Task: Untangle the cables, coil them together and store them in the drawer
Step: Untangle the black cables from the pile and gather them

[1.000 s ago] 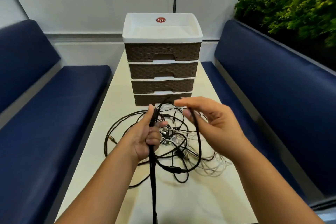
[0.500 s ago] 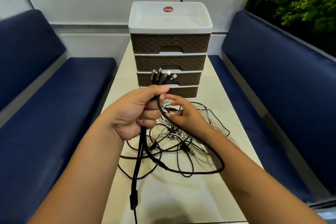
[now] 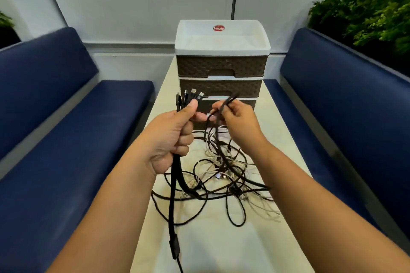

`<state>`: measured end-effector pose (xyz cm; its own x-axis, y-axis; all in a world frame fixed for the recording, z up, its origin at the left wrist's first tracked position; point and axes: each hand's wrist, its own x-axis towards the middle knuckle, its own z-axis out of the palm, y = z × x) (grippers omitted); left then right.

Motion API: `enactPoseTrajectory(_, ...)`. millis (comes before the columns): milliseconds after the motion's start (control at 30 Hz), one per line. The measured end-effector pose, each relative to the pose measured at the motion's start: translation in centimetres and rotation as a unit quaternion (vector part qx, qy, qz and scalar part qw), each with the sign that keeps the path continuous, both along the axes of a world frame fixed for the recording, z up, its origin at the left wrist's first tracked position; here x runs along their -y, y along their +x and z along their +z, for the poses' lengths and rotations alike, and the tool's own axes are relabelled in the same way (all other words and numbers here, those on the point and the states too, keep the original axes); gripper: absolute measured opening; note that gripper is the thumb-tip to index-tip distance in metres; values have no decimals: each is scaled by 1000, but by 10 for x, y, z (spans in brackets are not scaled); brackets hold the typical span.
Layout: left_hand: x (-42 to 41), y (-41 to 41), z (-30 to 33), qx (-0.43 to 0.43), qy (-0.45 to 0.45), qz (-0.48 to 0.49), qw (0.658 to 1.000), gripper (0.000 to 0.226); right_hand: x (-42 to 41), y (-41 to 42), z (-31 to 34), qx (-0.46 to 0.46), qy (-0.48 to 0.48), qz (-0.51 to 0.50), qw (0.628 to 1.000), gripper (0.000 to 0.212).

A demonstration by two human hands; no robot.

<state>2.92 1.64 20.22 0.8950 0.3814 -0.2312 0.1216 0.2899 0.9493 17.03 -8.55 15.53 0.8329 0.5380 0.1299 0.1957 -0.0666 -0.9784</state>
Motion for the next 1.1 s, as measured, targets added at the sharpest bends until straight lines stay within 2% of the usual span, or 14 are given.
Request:
enactPoseTrajectory(100, -5, 11, -18, 2, 11, 51, 999, 26, 7, 1, 37, 14, 62, 2, 998, 21)
enactPoseTrajectory(233, -2, 37, -43, -4, 66, 84, 994, 8, 8, 1, 64, 27, 107, 56, 992, 22)
enactPoseTrajectory(433, 7, 69, -65, -16, 133, 62, 989, 19, 11, 9, 82, 48, 152, 74, 985, 22)
enactPoseTrajectory(567, 8, 78, -72, -24, 156, 75, 985, 14, 20, 16, 92, 38, 212, 64, 974, 23)
enactPoseTrajectory(733, 13, 79, -74, 1, 259, 75, 963, 7, 30, 23, 100, 18, 269, 67, 961, 22)
enactPoseTrajectory(867, 12, 81, -77, 2, 260, 85, 962, 3, 32, 23, 106, 32, 295, 85, 951, 24)
enactPoseTrajectory(967, 10, 81, -75, 4, 232, 110, 967, 2, 35, 27, 101, -6, 318, 100, 943, 21)
enactPoseTrajectory(1033, 8, 82, -70, 4, 198, 124, 972, 3, 39, 31, 87, -36, 291, 108, 950, 18)
enactPoseTrajectory(1100, 6, 83, -62, 16, 181, 133, 974, 7, 41, 34, 59, -43, 164, 97, 981, 28)
